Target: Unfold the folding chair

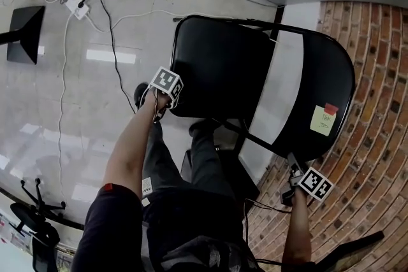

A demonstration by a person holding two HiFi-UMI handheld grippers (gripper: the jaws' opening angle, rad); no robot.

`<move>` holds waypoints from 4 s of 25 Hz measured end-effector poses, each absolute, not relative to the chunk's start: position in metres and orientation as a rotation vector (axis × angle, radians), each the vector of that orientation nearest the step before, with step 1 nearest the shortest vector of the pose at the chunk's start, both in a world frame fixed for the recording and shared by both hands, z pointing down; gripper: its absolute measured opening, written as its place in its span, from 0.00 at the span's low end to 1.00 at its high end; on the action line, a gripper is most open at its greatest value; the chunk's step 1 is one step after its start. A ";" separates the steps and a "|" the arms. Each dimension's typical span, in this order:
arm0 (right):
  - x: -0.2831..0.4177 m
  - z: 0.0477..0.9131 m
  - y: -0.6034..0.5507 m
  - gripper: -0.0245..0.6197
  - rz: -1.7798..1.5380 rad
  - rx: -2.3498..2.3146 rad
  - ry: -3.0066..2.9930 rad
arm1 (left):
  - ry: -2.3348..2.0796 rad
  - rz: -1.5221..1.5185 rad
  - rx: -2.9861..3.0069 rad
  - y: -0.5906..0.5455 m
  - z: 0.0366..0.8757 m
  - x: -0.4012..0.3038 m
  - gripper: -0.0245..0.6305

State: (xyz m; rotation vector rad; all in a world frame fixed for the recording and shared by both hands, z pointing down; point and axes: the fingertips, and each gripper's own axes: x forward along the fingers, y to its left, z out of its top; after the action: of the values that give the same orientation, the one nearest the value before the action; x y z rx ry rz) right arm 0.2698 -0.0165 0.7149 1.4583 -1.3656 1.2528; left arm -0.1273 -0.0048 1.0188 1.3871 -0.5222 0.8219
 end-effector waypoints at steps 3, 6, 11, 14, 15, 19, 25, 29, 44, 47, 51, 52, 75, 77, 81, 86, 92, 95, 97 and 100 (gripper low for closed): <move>0.269 0.715 -0.017 0.35 1.244 1.464 -1.361 | -0.526 0.829 1.384 -0.002 1.009 -0.136 0.69; 0.270 0.715 -0.017 0.35 1.247 1.465 -1.352 | -0.586 0.821 1.418 -0.011 0.994 -0.151 0.58; 0.271 0.714 -0.014 0.35 1.258 1.491 -1.353 | -0.626 0.785 1.463 -0.023 0.955 -0.165 0.44; 0.273 0.710 -0.010 0.35 1.275 1.493 -1.327 | -0.727 0.844 1.511 -0.031 0.931 -0.183 0.13; 0.273 0.711 -0.009 0.35 1.279 1.490 -1.324 | -0.746 0.849 1.534 -0.035 0.921 -0.188 0.05; 0.266 0.719 -0.014 0.35 1.253 1.463 -1.347 | -0.751 0.862 1.617 -0.060 0.880 -0.211 0.04; 0.280 0.692 -0.008 0.35 1.121 1.395 -1.352 | -0.824 0.901 1.620 -0.063 0.825 -0.224 0.04; 0.280 0.682 -0.017 0.35 1.070 1.434 -1.396 | -0.867 0.955 1.664 -0.078 0.787 -0.234 0.04; 0.301 0.607 -0.046 0.04 1.084 1.771 -1.682 | -1.019 1.138 1.914 -0.138 0.675 -0.171 0.04; 0.280 0.592 -0.057 0.04 1.077 1.761 -1.832 | -1.072 1.101 1.939 -0.150 0.655 -0.154 0.04; 0.255 0.572 -0.072 0.04 1.143 1.787 -2.013 | -1.083 1.046 1.948 -0.148 0.640 -0.141 0.04; 0.250 0.569 -0.074 0.04 1.165 1.781 -2.044 | -1.078 1.036 1.961 -0.147 0.637 -0.138 0.04; -0.047 0.375 -0.144 0.04 0.605 1.181 -2.727 | -1.858 -0.158 2.428 -0.198 0.286 -0.267 0.04; -0.067 0.365 -0.129 0.04 0.558 1.186 -2.722 | -1.756 -0.200 2.438 -0.197 0.283 -0.266 0.04; -0.095 0.361 -0.118 0.04 0.505 1.113 -2.728 | -1.701 -0.189 2.418 -0.188 0.288 -0.271 0.04; -0.106 0.356 -0.119 0.04 0.559 1.029 -2.808 | -1.740 -0.129 2.395 -0.168 0.291 -0.282 0.04; -0.070 0.363 -0.103 0.04 0.673 0.987 -2.863 | -1.722 -0.001 2.375 -0.146 0.307 -0.245 0.04; -0.044 0.370 -0.093 0.04 0.679 0.979 -2.868 | -1.675 0.069 2.391 -0.135 0.321 -0.211 0.04; -0.030 0.369 -0.098 0.04 0.675 0.962 -2.893 | -1.651 0.127 2.419 -0.131 0.327 -0.190 0.04; -0.007 0.365 -0.099 0.04 0.684 0.947 -2.925 | -1.610 0.229 2.447 -0.122 0.336 -0.159 0.04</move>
State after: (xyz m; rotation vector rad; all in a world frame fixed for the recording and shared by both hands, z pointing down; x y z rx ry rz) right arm -0.0074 -0.0988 0.3648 0.9474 -2.9246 0.6839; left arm -0.1589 -0.1219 0.3364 2.4470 -1.6105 0.2288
